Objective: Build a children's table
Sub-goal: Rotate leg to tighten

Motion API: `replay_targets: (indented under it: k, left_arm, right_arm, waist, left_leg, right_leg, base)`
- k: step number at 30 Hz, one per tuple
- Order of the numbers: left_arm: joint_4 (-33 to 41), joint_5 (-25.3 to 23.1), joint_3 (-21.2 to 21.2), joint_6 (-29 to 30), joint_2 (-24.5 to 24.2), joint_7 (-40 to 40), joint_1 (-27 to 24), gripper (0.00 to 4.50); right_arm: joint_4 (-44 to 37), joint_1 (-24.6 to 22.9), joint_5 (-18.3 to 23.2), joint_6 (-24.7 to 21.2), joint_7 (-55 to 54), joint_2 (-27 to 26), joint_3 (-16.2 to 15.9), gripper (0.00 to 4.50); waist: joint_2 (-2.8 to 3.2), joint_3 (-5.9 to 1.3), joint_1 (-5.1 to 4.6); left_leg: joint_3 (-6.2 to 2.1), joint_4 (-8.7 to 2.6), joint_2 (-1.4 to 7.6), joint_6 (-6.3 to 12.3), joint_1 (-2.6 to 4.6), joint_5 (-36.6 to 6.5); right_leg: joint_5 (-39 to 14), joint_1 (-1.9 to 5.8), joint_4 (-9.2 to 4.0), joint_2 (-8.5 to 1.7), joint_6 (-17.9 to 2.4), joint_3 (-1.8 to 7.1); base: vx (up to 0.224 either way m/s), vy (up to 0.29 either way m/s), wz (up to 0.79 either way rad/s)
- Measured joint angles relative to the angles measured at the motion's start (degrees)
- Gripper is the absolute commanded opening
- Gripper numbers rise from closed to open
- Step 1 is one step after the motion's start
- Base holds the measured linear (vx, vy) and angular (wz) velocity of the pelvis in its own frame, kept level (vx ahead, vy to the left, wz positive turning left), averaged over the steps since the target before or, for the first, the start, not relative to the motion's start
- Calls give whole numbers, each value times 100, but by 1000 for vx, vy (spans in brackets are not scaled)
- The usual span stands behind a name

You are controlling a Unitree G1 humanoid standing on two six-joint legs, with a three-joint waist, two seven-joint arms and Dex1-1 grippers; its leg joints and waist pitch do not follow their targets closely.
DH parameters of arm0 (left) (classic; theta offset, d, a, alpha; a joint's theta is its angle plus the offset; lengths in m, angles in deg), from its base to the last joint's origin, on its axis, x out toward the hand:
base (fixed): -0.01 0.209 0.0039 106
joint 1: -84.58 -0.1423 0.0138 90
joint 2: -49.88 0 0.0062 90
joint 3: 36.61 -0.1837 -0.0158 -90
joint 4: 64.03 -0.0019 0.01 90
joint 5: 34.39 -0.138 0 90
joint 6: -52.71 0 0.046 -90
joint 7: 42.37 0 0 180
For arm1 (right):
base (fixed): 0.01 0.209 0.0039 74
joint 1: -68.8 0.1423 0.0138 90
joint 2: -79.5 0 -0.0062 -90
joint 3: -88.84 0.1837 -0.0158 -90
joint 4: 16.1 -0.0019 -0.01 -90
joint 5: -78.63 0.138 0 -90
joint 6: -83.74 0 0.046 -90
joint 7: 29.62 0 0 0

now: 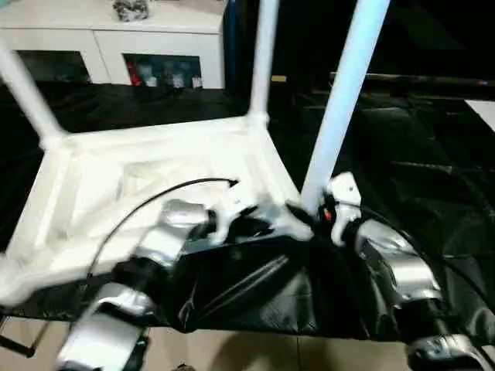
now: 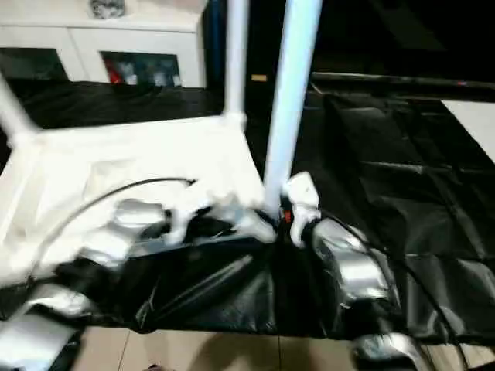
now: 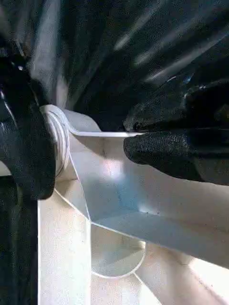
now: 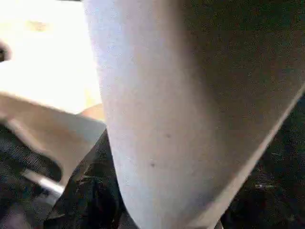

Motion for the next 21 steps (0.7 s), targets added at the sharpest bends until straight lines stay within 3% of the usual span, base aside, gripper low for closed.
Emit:
replay_targets:
  k: [7, 9, 13, 16, 21]
  left_arm:
    - [-103, -103, 44, 40, 212, -479, 58, 0]
    - [-103, -112, 44, 34, 212, -473, 59, 0]
    - [-112, -115, 59, -7, 169, -402, 69, 0]
    - [-114, -114, 72, -49, 145, -331, 69, 0]
    - [-93, -34, 23, -246, -154, 260, 71, 0]
  right_arm:
    - [385, 235, -319, 282, -1002, -385, 85, 209]
    - [406, 237, -297, 314, -987, -385, 85, 272]
    - [397, 236, -276, 307, -716, -338, 84, 280]
    - [375, 235, -275, 316, -465, -267, 72, 318]
    - [14, 41, -108, 235, 583, 200, -181, 318]
  waist:
    - [15, -9, -56]
    - [15, -9, -56]
    - [12, -8, -67]
    - [12, -7, -66]
    - [9, -5, -55]
  left_leg:
    - [-1, -3, -1, 0, -1, 0]
    - [-1, -4, -1, 0, -1, 0]
    - [-1, -5, 0, 0, -2, 0]
    - [-1, -11, 0, 0, -2, 0]
    - [-1, -28, 3, 0, -5, 0]
  right_leg:
    - [1, -1, -2, 0, 0, 0]
    - [1, -1, -2, 0, 0, 0]
    - [0, -3, -2, 1, 0, -1]
    - [1, -5, -2, 1, -1, -2]
    - [9, -10, -3, 5, -15, -5]
  base:
    - [0, 0, 0]
    - [0, 0, 0]
    - [0, 0, 0]
    - [0, 0, 0]
    - [0, 0, 0]
